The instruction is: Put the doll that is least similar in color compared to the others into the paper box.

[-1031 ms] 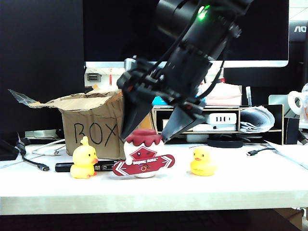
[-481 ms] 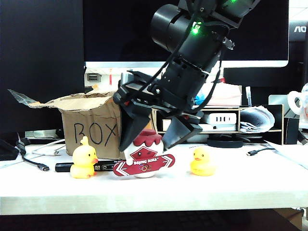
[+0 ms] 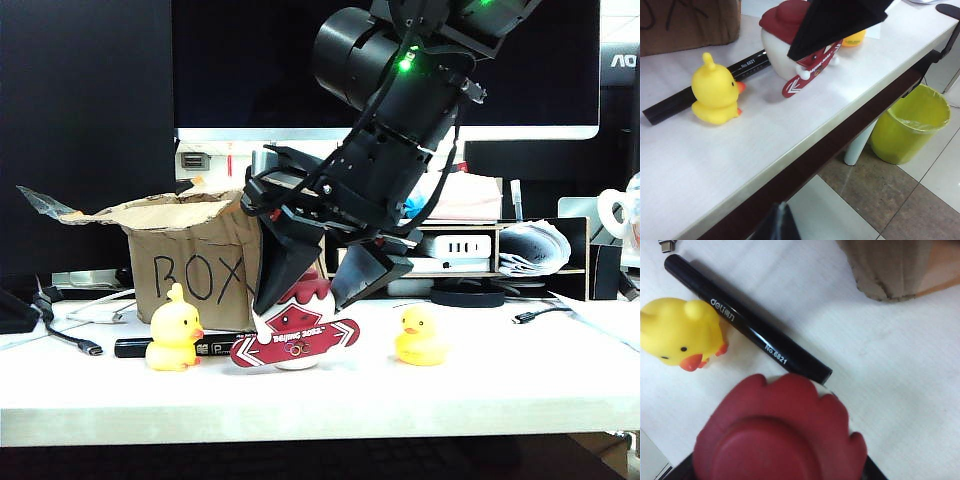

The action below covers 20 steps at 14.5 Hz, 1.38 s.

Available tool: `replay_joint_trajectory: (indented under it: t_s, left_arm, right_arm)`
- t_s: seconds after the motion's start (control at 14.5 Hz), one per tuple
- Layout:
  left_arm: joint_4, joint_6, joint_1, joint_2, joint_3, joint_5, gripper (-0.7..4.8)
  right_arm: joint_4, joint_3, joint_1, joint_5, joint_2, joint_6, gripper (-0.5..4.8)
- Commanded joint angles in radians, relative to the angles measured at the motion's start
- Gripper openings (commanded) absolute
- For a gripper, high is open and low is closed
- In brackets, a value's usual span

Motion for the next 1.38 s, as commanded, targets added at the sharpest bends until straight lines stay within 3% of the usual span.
replay_joint_trajectory:
  t_s: [0.07, 0.62, 1.03, 1.38]
  left_arm:
    - [0.013, 0.001, 0.000, 0.001, 0.001, 0.000, -0.05]
    - [0.013, 0.001, 0.000, 0.001, 0.001, 0.000, -0.05]
    - [0.013, 0.001, 0.000, 0.001, 0.001, 0.000, -0.05]
    - [0.013, 0.001, 0.000, 0.001, 0.001, 0.000, -0.05]
  right_arm:
    - [0.010, 0.008, 0.001, -0.005, -0.016, 0.001, 0.92]
    - [-0.008, 0.008, 0.001, -0.056, -0.262, 0.001, 0.93]
    - [0.343, 0.035, -0.004, 0.013, -0.259, 0.000, 0.94]
    - [0.239, 0.437, -0.018, 0.011, 0.079, -0.026, 0.94]
